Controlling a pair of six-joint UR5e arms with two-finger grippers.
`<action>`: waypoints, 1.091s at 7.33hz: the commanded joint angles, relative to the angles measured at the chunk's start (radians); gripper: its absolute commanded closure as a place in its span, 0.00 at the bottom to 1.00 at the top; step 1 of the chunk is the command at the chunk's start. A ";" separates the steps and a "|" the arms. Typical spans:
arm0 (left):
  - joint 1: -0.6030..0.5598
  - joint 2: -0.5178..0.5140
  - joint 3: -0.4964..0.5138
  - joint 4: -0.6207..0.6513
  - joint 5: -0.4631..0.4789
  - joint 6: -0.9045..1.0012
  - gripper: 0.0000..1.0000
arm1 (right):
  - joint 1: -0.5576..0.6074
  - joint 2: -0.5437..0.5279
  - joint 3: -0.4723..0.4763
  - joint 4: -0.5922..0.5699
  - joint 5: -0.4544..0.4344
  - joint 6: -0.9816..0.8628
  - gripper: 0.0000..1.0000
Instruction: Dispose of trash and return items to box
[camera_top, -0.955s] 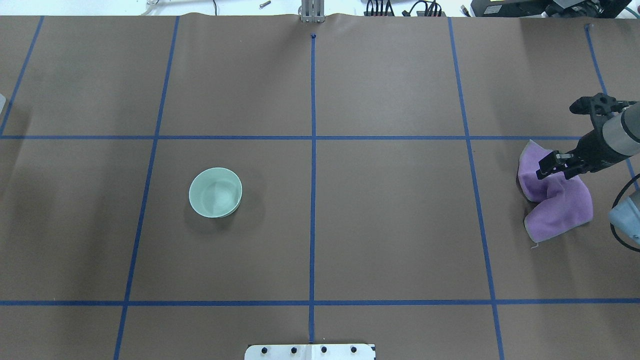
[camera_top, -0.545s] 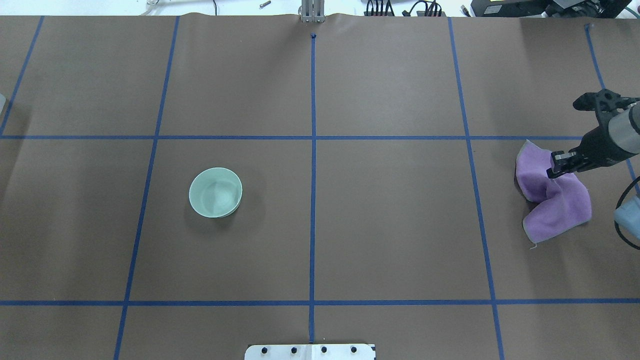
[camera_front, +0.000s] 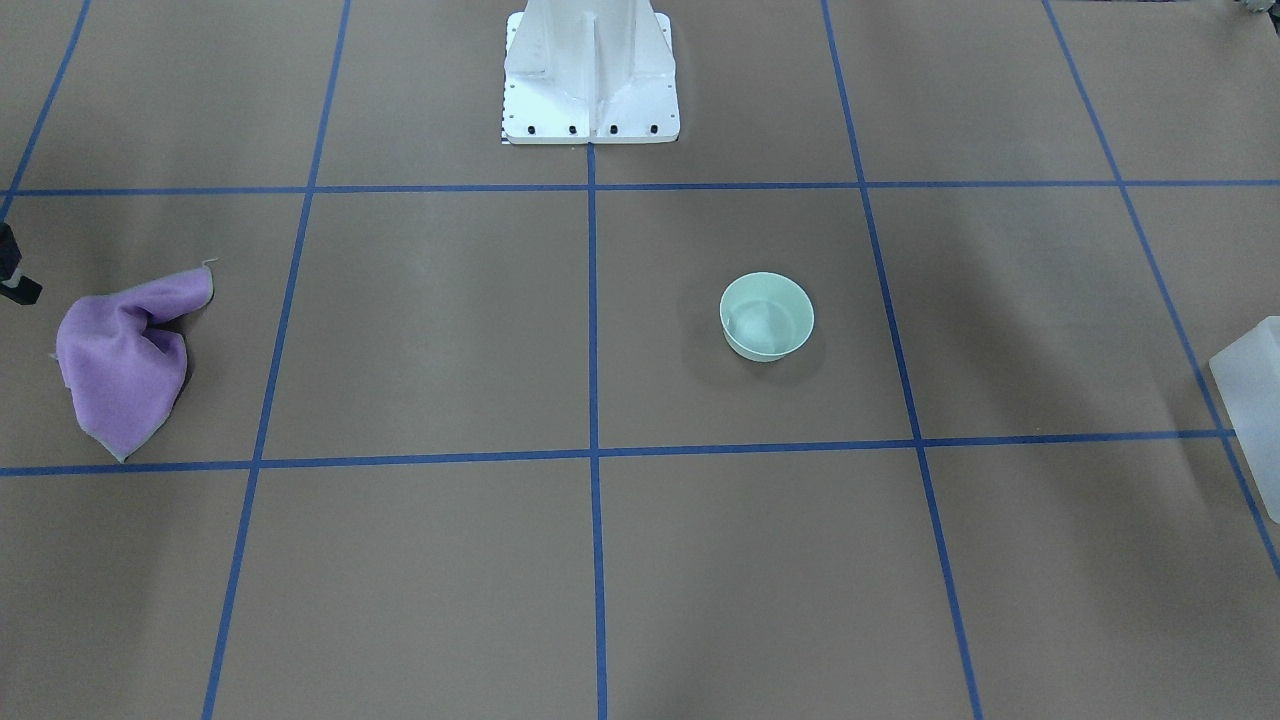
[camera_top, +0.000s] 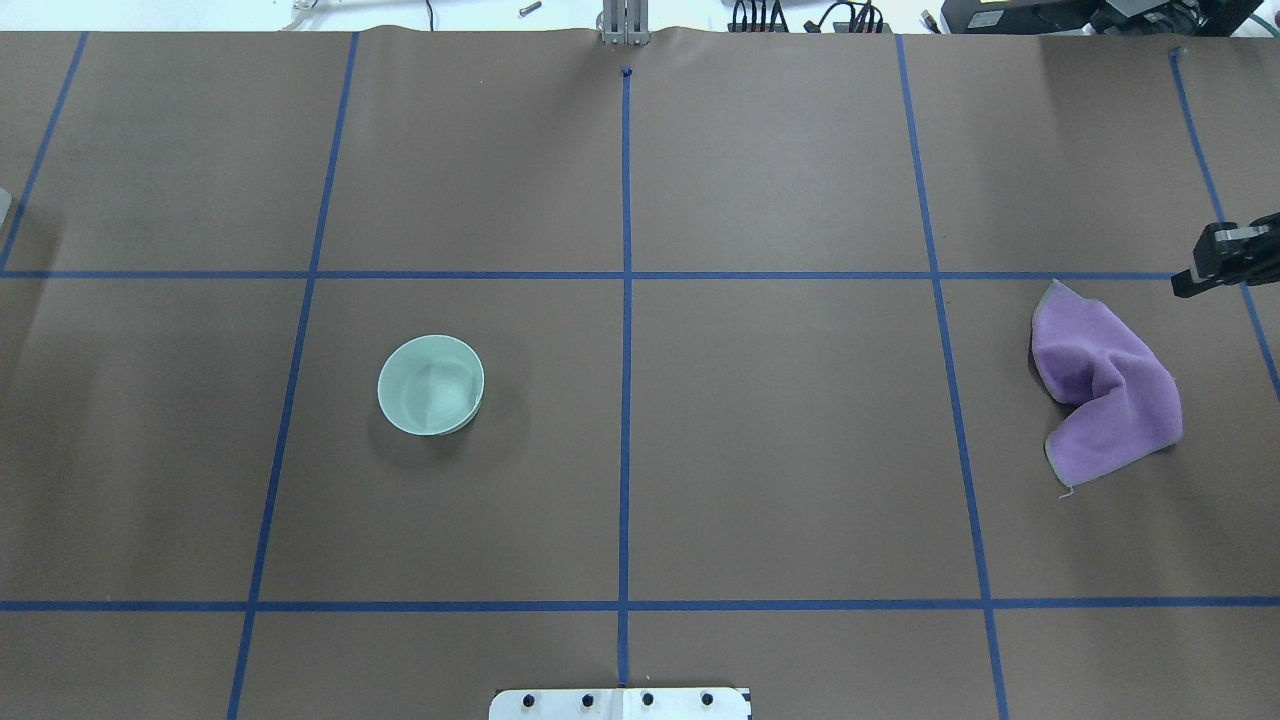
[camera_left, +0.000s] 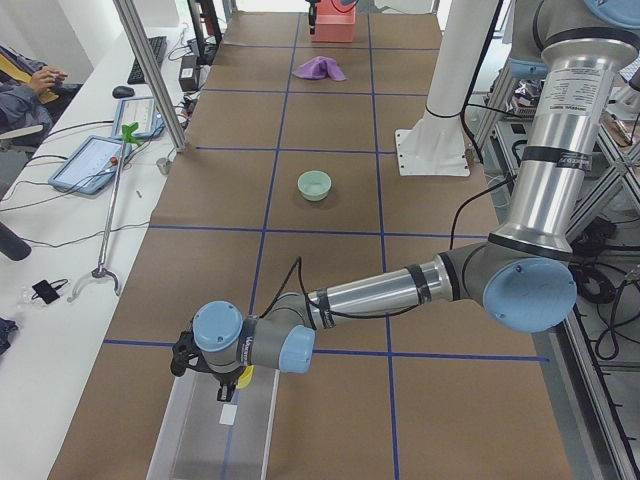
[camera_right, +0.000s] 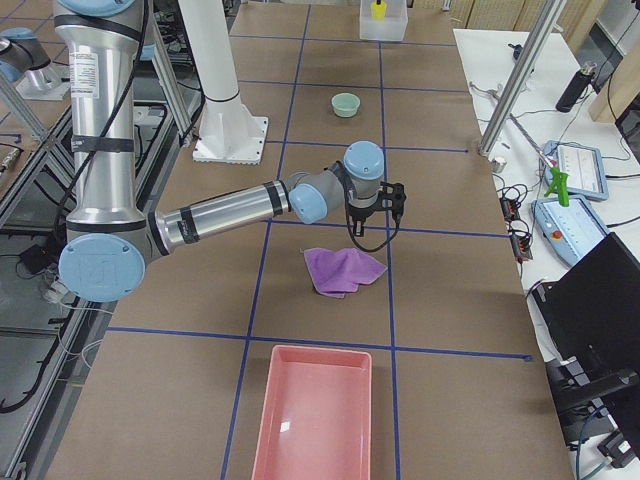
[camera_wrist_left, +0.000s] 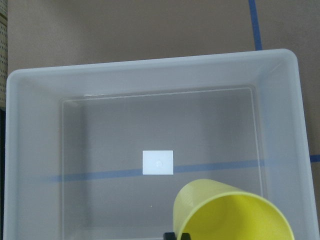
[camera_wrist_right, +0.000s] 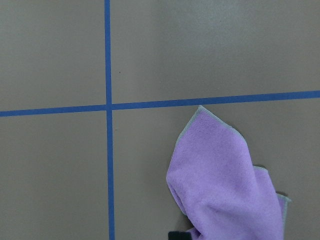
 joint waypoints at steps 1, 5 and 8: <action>0.020 -0.007 0.034 -0.015 0.000 -0.022 1.00 | 0.000 0.007 0.058 -0.115 -0.070 -0.042 1.00; 0.069 -0.025 0.029 -0.006 -0.001 -0.056 0.21 | -0.138 0.015 -0.033 -0.100 -0.151 -0.013 0.00; 0.008 -0.039 -0.099 0.086 -0.047 -0.050 0.01 | -0.190 0.013 -0.199 0.127 -0.165 0.010 0.00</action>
